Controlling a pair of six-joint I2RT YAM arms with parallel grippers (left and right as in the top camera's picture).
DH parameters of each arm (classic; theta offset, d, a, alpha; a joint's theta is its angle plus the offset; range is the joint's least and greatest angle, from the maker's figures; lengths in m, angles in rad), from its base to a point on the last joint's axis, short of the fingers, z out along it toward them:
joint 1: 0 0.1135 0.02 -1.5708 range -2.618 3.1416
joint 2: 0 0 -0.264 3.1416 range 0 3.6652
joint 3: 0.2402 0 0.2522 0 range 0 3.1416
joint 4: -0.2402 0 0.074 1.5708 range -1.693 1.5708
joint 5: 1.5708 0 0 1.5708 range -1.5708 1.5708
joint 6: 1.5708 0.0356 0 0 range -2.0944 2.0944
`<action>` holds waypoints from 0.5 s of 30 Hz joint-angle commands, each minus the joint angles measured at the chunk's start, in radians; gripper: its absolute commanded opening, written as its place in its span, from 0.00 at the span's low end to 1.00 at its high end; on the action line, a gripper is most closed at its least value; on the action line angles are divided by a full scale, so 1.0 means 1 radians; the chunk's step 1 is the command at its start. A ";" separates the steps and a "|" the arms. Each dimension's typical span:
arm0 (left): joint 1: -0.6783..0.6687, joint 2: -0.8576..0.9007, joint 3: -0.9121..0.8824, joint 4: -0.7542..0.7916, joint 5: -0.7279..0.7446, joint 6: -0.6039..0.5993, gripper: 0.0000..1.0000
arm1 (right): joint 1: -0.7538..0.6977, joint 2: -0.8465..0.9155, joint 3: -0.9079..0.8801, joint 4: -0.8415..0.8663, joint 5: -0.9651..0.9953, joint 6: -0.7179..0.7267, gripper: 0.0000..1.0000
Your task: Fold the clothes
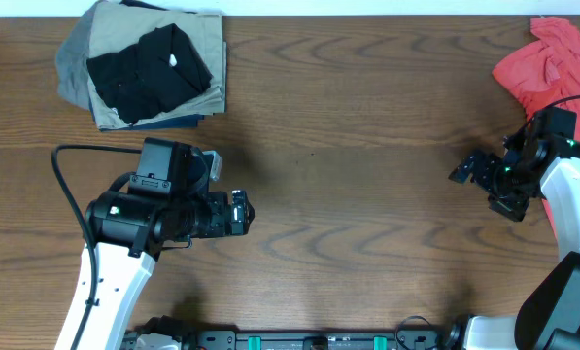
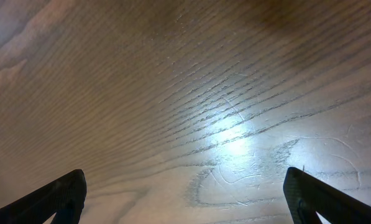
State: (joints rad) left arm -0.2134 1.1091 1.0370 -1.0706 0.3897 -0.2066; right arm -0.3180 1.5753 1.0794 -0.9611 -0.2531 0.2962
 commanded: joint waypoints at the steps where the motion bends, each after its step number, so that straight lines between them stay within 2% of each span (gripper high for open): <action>1: -0.004 0.010 0.000 -0.002 0.003 -0.005 0.98 | -0.004 -0.005 0.014 0.000 0.003 0.006 0.99; 11: -0.008 0.005 -0.008 -0.012 0.002 0.003 0.98 | -0.004 -0.005 0.014 0.000 0.003 0.006 0.99; 15: -0.009 -0.055 -0.074 0.071 -0.016 0.005 0.98 | -0.004 -0.005 0.014 0.000 0.003 0.006 0.99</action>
State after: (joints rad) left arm -0.2184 1.1004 1.0145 -1.0313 0.3893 -0.2062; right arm -0.3180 1.5753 1.0794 -0.9607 -0.2531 0.2966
